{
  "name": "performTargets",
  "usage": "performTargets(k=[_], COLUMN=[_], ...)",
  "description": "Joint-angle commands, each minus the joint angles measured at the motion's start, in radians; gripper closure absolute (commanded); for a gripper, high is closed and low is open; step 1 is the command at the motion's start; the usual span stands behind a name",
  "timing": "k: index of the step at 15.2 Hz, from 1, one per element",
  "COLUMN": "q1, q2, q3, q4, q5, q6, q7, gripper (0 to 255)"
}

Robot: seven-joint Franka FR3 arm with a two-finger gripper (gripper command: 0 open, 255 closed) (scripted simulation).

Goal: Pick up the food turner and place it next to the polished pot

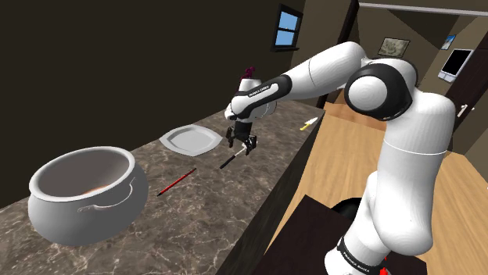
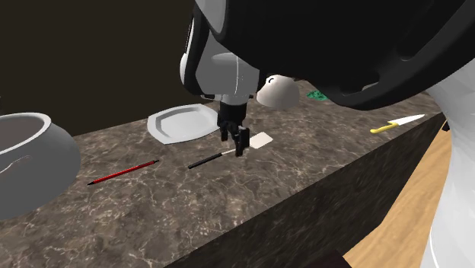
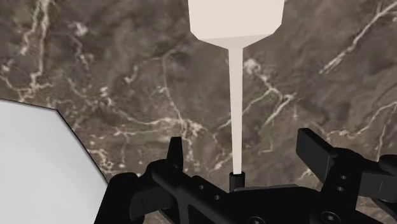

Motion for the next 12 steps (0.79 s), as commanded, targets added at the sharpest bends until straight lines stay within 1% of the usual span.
performTargets(k=[1,7,8,12], q1=[0.0,0.0,0.0,0.0], q2=[0.001,0.001,0.001,0.001], q3=[0.0,0.0,0.0,0.0], q4=[-0.003,-0.002,-0.002,-0.002], q5=[0.001,0.001,0.001,0.001], q6=[0.004,0.004,0.004,0.004], q7=[-0.001,-0.001,-0.001,-0.001], gripper=[0,0,255,255])
